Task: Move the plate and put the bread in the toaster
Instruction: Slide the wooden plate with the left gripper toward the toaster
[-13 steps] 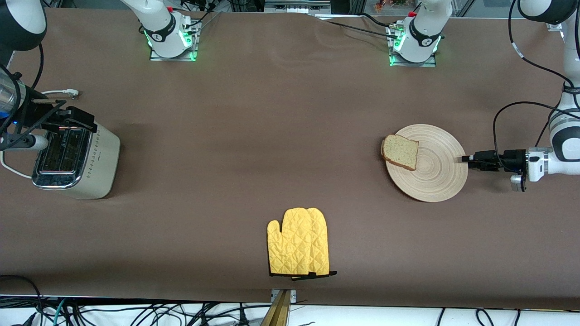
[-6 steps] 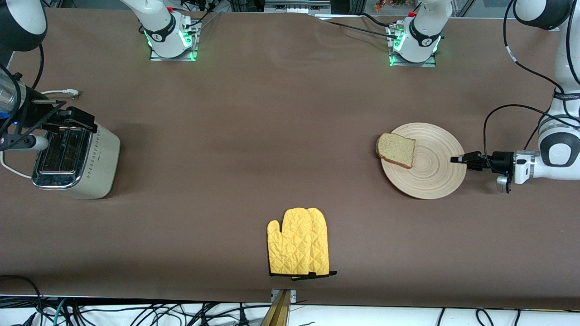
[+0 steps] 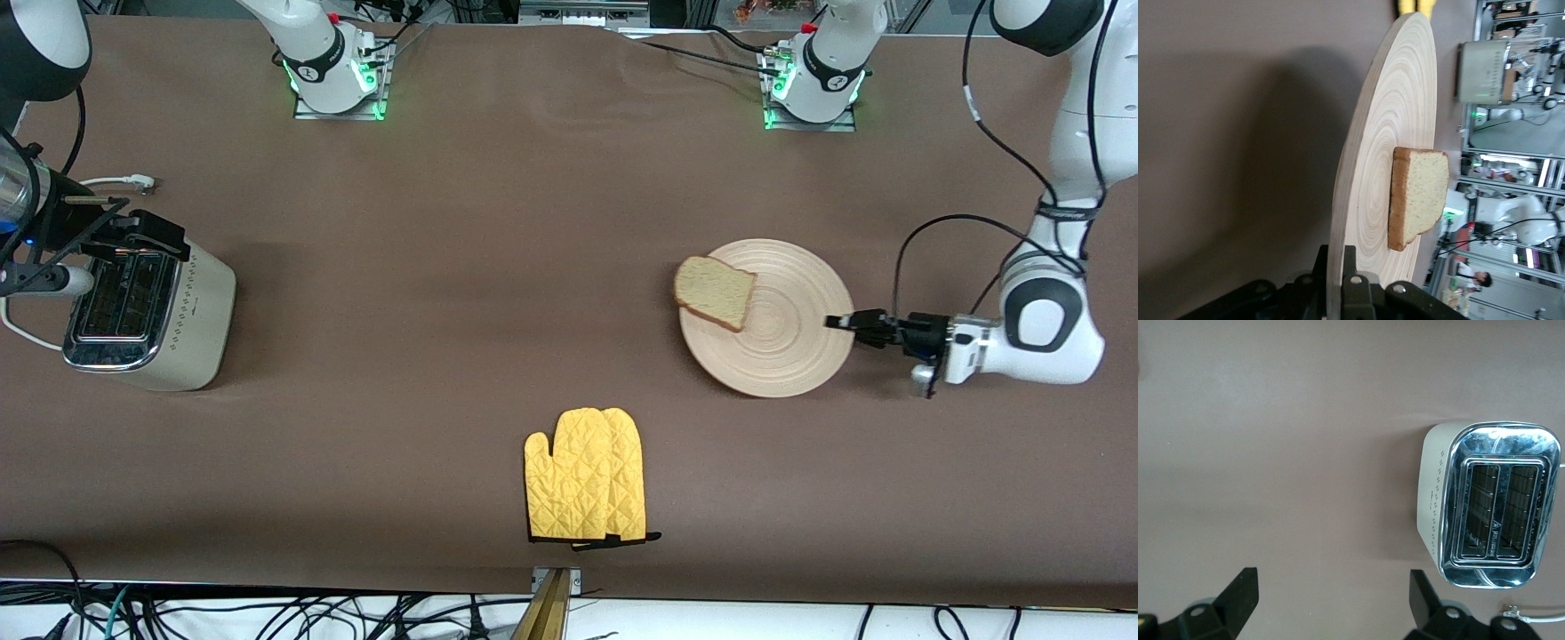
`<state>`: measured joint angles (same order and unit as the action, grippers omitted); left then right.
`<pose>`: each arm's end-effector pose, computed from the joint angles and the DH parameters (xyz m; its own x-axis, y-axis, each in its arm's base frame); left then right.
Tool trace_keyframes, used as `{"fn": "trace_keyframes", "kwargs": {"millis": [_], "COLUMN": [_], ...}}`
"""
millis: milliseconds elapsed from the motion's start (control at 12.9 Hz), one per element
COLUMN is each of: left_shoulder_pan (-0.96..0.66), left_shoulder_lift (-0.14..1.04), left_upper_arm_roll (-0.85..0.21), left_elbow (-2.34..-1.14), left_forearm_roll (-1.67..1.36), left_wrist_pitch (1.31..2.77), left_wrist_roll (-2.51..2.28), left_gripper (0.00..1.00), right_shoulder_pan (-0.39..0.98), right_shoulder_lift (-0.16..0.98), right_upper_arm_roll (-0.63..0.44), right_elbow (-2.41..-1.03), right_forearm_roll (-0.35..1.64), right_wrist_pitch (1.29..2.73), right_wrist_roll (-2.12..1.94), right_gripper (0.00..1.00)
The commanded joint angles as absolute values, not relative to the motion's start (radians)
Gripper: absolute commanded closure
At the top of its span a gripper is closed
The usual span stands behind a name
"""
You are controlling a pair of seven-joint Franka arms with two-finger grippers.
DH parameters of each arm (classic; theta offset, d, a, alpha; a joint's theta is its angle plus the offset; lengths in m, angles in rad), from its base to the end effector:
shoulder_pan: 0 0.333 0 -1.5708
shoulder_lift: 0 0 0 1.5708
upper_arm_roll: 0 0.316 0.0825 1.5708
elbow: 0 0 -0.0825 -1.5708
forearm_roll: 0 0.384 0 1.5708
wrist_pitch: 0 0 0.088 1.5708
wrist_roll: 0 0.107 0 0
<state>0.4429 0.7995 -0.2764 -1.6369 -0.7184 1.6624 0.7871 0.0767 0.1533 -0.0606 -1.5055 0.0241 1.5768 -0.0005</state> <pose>0.6124 0.0513 0.1610 0.9523 -0.2930 -0.0856 -0.0519 -0.4316 0.9006 0.5983 0.0148 0.5674 0.9965 0.0164 -0.0816 0.0152 -0.9998 -0.0148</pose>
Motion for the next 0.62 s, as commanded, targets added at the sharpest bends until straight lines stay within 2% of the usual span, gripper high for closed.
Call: {"fn": "trace_keyframes", "kwargs": {"millis": [0, 388, 543], "left_shoulder_pan": [0.304, 0.06, 0.022], "left_shoulder_lift": [0.805, 0.813, 0.824], "left_upper_arm_roll": [-0.285, -0.285, -0.285], "left_elbow": [-1.624, -1.641, -1.647], "left_forearm_roll": [-0.842, -1.068, -1.084], "left_wrist_pitch": [1.715, 2.014, 2.039], "left_wrist_roll": [0.742, 0.683, 0.684], "left_gripper": [0.94, 0.95, 0.96], "right_shoulder_pan": [0.067, 0.071, 0.071], "right_shoulder_lift": [0.16, 0.178, 0.183], "right_upper_arm_roll": [-0.051, -0.051, -0.051], "right_elbow": [-1.489, -1.489, -1.489], "right_forearm_roll": [0.018, 0.014, 0.015], "right_wrist_pitch": [1.574, 1.574, 1.575], "right_wrist_roll": [0.002, 0.003, 0.011], "right_gripper": [0.0, 0.0, 0.0]}}
